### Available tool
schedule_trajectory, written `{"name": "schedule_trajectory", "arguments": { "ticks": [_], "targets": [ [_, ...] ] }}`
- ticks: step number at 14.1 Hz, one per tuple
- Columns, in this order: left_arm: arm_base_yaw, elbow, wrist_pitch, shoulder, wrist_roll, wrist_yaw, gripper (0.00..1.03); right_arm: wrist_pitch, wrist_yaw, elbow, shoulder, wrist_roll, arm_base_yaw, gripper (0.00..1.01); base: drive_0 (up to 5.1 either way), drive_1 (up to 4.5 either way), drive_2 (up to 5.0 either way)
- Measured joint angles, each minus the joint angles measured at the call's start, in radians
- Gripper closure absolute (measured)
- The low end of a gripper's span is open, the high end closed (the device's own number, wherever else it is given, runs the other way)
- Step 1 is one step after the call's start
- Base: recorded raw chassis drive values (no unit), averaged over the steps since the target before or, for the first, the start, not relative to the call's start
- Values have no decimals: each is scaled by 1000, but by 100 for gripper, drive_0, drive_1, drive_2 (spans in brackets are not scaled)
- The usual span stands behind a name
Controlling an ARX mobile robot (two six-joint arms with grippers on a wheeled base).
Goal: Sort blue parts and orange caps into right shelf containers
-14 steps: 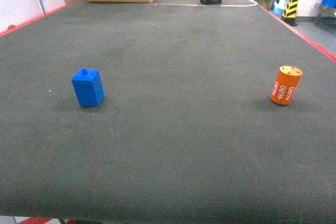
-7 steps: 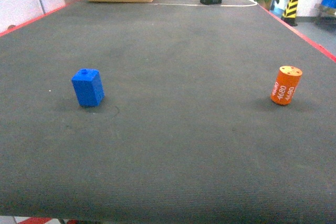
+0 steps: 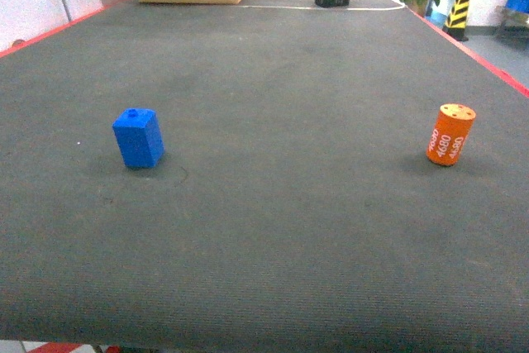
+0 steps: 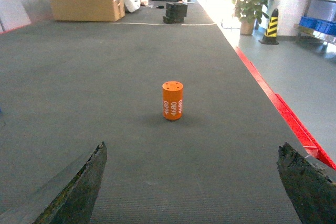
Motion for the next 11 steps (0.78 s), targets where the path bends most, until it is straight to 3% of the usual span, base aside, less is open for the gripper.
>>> {"name": "schedule_trajectory", "arguments": {
  "ticks": [11],
  "targets": [
    [0, 0, 0, 0, 0, 0, 5, 0, 0, 0, 0, 0, 0, 3, 0, 0, 0]
  ]
}}
